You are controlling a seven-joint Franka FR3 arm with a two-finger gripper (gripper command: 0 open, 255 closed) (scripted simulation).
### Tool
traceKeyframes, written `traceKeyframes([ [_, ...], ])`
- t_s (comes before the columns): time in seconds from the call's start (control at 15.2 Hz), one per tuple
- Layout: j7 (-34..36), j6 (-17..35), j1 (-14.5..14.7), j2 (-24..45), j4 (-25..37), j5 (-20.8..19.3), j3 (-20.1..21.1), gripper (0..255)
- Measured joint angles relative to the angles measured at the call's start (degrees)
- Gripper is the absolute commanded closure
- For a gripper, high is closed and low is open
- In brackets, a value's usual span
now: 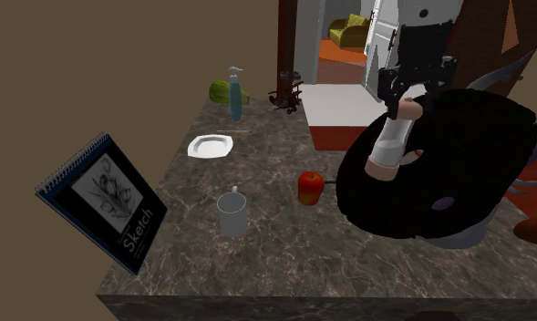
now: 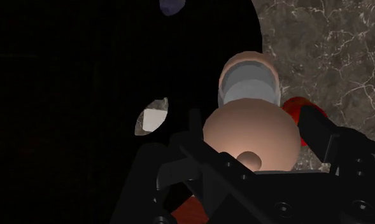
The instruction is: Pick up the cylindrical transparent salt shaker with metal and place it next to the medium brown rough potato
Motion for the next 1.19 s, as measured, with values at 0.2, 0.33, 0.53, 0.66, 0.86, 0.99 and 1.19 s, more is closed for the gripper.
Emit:
traceKeyframes([
  [0.2, -3.41, 0.00, -1.54, -2.81, -2.30, -0.69, -1.92, 255],
  [0.33, -6.02, -0.25, -2.65, -3.53, -2.34, -1.19, -3.41, 255],
  [0.53, -10.14, -0.19, -4.37, -5.00, -3.08, -1.98, -5.80, 255],
  [0.66, -12.78, -0.22, -5.47, -6.02, -3.66, -2.60, -7.35, 255],
  [0.86, -17.18, -0.30, -7.29, -6.83, -3.64, -3.55, -10.04, 255],
  [0.99, -19.97, -0.55, -8.29, -6.01, -2.06, -3.82, -11.72, 255],
  [1.19, -21.16, -0.87, -8.75, -6.32, -1.83, -4.06, -12.39, 0],
])
